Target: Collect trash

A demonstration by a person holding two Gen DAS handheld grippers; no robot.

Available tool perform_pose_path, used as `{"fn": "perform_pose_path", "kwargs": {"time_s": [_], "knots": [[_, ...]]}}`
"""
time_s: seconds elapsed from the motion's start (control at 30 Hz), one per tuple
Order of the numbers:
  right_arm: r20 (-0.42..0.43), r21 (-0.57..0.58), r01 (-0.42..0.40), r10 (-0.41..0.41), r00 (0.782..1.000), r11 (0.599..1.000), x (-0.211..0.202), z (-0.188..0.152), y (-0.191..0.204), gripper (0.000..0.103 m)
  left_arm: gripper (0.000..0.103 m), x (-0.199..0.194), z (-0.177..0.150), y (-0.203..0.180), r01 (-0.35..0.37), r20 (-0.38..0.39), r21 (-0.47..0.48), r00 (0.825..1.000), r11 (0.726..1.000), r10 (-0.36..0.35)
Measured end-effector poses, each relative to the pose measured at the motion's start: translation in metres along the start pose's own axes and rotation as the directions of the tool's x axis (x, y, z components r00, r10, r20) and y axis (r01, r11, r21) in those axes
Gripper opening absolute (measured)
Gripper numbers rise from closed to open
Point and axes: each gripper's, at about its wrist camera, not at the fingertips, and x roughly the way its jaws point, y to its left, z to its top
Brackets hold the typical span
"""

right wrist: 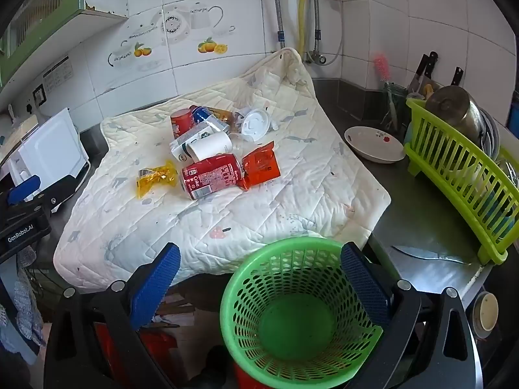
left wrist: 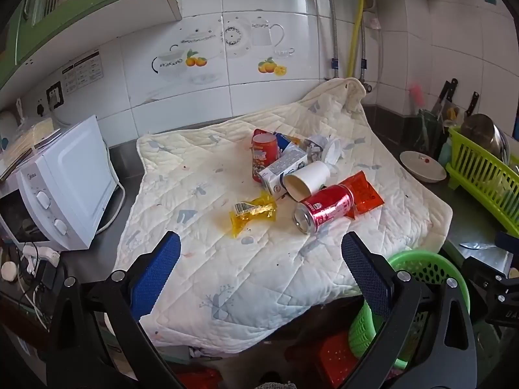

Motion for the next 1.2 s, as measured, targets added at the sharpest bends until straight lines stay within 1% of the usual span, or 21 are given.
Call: {"fn": "perform_pose_path", "kwargs": {"time_s": [0.03, 0.43, 0.53, 1.2], "knots": [[0.01, 0.005, -0.003, 0.003, 1.0, 1.0, -0.0006, 0.0, -0.0006, 0.096, 0.098, -0.0001, 0.0, 0.0001, 0.005, 0.0, -0.001, 1.0, 1.0, -0.005], [-0.003, 0.008, 0.004, -0.004, 1.0, 1.0, 0.0007, 0.0052, -0.0027, 0.096, 0.098, 0.0002, 0.0002, -0.0001, -0.001, -0.004, 0.002, 1.0, 1.0, 0.001], [-0.004, 0.002, 0.004, -0.004, 1.0, 1.0, 0.0016, 0.0029, 0.0012, 0.096, 0.098, -0.0017, 0.0068, -0.0024, -0.002, -0.007, -0.003, 1.0, 1.0, 0.002], [0.007, 0.008, -0.001, 0.001, 1.0, 1.0, 0.0004, 0.0039, 0.0022, 0.096, 0.098, -0.0013, 0.005, -0.0015, -0.001, 0.004, 0.001, 1.0, 1.0, 0.001]]}}
